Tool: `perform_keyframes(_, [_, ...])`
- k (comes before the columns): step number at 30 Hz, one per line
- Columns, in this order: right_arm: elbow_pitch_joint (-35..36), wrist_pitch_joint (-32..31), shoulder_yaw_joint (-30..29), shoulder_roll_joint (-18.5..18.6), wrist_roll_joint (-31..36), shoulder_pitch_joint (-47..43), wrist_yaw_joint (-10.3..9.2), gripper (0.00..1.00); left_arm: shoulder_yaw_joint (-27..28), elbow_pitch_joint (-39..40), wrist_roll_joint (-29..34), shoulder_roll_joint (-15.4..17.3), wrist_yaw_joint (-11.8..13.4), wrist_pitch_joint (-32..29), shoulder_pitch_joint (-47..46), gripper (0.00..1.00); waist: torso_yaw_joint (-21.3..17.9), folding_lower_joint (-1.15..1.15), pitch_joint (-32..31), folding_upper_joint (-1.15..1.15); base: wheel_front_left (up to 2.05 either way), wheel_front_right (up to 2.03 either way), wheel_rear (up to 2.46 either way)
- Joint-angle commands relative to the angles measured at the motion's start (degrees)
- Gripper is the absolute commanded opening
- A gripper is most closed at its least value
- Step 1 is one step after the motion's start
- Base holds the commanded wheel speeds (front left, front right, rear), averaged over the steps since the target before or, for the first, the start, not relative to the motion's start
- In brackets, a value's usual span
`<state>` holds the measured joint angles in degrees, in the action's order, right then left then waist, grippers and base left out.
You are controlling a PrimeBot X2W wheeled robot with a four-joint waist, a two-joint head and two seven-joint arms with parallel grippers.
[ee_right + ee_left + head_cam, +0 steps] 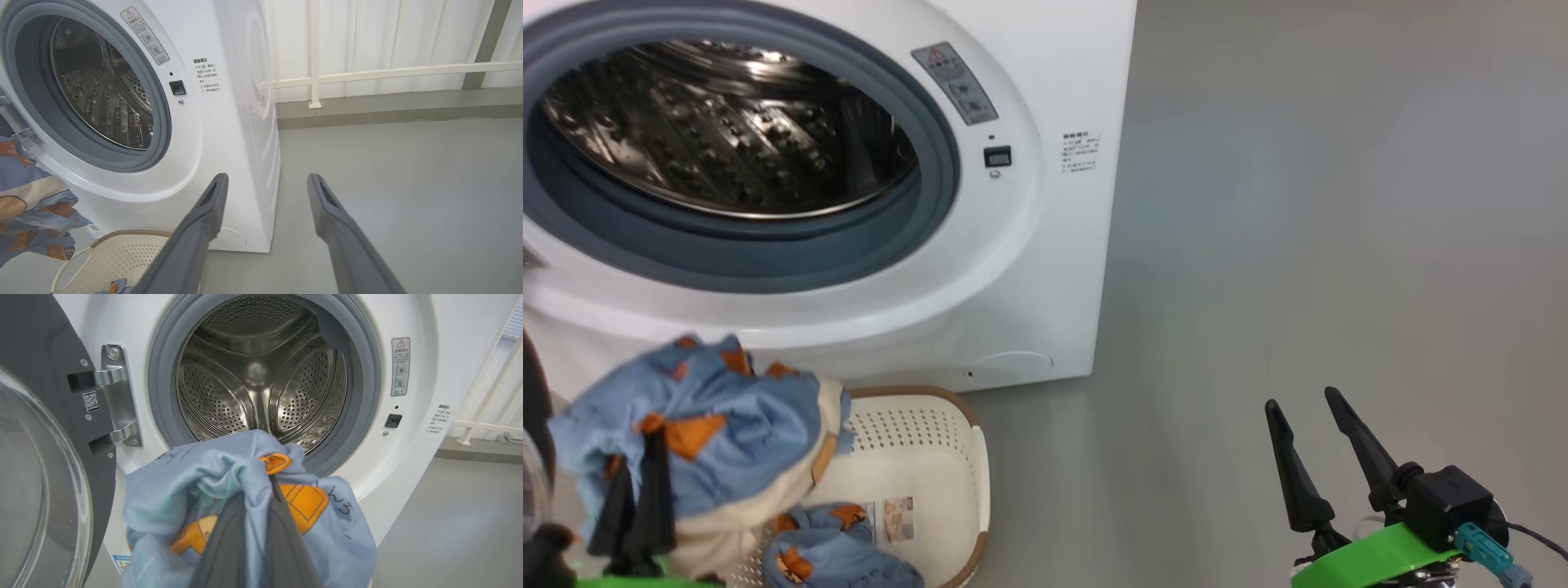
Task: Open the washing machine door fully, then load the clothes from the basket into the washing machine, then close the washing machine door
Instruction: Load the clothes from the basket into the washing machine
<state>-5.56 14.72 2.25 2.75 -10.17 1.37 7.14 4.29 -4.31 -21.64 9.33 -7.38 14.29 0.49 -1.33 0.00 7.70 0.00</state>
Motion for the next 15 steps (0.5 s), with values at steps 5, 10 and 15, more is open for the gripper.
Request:
perform_keyframes(5, [2.06, 0.28, 1.74, 0.12, 0.44, 2.63, 0.35, 1.00, 1.78, 1.44, -1.41, 3.25, -0.11, 0.71, -6.04, 0.00, -1.17, 0.00, 4.02, 0.00, 0.00, 0.00, 0.00])
perform_keyframes(10, [2.85, 0.28, 2.17, 0.12, 0.49, 3.61, 0.35, 1.00, 1.37, 0.95, -2.63, 5.57, -0.11, 0.71, -10.89, 0.00, -2.01, 0.00, 7.51, 0.00, 0.00, 0.00, 0.00])
perform_keyframes(15, [3.58, 0.28, 2.51, 0.12, 0.29, 4.75, 0.35, 1.00, 0.26, 0.63, -3.48, 8.01, -0.11, 0.71, -16.45, 0.00, -2.67, 0.00, 10.85, 0.00, 0.00, 0.00, 0.00])
